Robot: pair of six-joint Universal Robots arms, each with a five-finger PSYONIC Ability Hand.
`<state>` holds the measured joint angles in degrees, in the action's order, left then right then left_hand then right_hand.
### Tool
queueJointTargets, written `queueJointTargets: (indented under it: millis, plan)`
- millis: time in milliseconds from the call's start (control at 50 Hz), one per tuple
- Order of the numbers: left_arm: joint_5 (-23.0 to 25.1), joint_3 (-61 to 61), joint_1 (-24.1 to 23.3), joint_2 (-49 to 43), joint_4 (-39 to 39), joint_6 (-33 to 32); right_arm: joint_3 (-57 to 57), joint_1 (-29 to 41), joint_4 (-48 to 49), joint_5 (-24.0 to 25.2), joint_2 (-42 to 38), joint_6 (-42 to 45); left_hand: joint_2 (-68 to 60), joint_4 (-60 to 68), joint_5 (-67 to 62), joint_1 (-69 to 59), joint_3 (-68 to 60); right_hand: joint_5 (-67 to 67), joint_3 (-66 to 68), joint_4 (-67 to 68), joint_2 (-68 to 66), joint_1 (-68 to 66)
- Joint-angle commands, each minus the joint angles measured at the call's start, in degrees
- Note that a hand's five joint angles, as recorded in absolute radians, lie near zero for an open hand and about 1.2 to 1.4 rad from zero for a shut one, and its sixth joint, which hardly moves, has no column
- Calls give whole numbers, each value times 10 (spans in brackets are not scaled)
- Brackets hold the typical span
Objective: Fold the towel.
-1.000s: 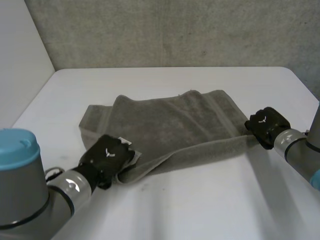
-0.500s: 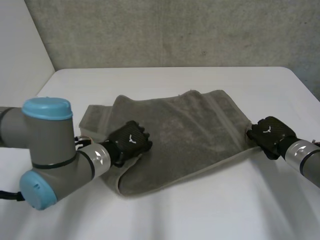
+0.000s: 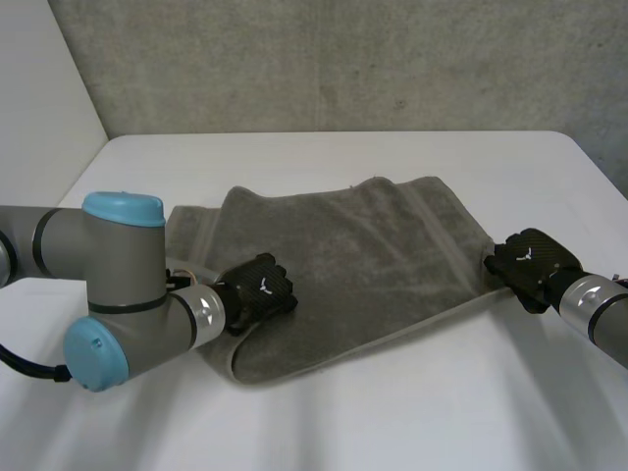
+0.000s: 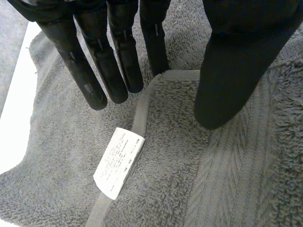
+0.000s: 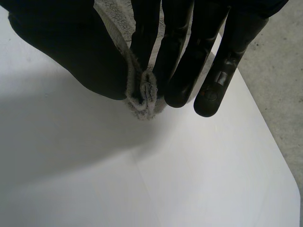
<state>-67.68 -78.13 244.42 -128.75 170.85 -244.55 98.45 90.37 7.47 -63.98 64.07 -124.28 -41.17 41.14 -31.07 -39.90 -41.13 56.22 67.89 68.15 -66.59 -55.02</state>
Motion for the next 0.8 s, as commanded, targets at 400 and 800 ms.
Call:
queueJointTargets:
  millis: [400,800]
  plan:
    - [-42,-45,41,37,4,-3,0,1,0,-1,0,0,-173,174,-174,-186,-174,138,121,119,-134,-250]
    - [-78,-120,123,239,-2,12,-52,2,-73,-47,123,-60,-388,389,-389,-401,-389,138,121,119,-134,-250]
